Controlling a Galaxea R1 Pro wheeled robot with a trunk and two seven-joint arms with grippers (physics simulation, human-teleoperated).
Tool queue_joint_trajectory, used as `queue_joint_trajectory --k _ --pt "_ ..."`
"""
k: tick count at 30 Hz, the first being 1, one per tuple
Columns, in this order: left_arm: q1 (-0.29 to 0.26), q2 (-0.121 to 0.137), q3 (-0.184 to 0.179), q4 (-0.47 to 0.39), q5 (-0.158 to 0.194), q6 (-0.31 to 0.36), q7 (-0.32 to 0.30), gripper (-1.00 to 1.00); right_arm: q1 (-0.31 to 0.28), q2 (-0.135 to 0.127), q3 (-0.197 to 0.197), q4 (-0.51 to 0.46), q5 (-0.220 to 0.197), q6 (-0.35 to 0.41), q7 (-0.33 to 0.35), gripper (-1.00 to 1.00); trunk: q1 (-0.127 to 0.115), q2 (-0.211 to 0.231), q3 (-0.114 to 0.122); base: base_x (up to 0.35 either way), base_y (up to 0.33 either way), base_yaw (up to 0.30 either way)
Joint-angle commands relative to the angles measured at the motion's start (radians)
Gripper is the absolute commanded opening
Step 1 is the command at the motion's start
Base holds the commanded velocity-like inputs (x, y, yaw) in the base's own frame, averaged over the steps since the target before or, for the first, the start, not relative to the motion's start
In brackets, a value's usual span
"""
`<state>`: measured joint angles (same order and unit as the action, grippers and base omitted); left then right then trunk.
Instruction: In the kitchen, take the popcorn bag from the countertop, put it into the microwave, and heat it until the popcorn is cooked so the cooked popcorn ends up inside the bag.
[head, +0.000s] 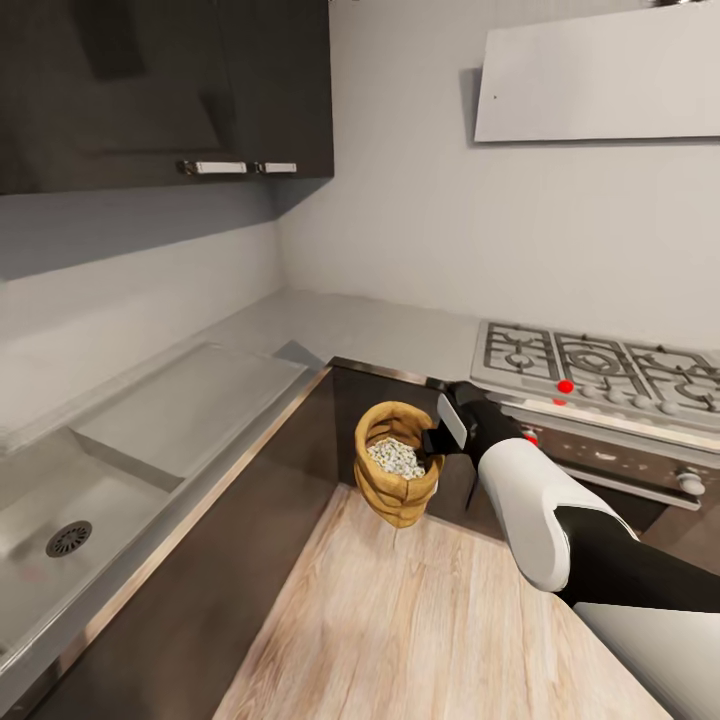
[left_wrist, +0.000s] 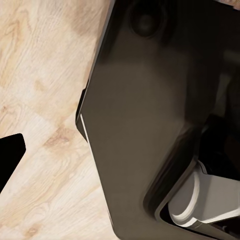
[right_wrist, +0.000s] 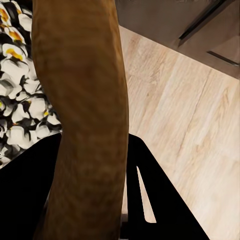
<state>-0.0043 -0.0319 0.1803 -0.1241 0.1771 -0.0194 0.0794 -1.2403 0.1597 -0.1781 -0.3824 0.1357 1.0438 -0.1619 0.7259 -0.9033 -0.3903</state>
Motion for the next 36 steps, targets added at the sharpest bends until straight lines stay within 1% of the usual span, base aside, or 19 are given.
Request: queue_joint_trajectory --k 1,21,30,31,35,36 --pt "0.0 0.0 -0.001 0.0 0.011 -0.002 0.002 1.0 -0.001 0.001 -0.008 -0.001 0.009 0.003 0.002 -1.0 0.0 -0.001 0.0 0.0 0.0 0.0" --pt "0.0 0.001 -0.003 0.0 0.012 -0.002 0.002 1.0 -0.001 0.001 -0.009 -0.001 0.009 0.003 0.001 -1.0 0.0 -0.001 0.032 0.0 0.0 0.0" --pt "0.0 0.003 -0.003 0.001 0.015 -0.002 0.014 1.0 -0.001 0.001 -0.009 -0.002 0.01 0.003 0.001 -1.0 0.0 -0.001 0.046 0.0 0.0 0.0" --pt "0.0 0.005 -0.002 0.001 0.019 -0.002 0.018 1.0 -0.001 0.001 -0.009 -0.003 0.011 0.003 0.001 -1.0 0.0 -0.001 0.048 0.0 0.0 0.0" --pt "0.0 0.01 -0.002 0.004 0.066 -0.002 0.054 1.0 -0.001 0.001 -0.009 -0.003 0.013 0.003 0.001 -1.0 0.0 -0.001 0.054 0.0 0.0 0.0" --pt "0.0 0.013 -0.002 0.006 0.073 -0.002 0.06 1.0 -0.001 0.001 -0.009 -0.003 0.013 0.003 0.001 -1.0 0.0 -0.001 0.056 0.0 0.0 0.0"
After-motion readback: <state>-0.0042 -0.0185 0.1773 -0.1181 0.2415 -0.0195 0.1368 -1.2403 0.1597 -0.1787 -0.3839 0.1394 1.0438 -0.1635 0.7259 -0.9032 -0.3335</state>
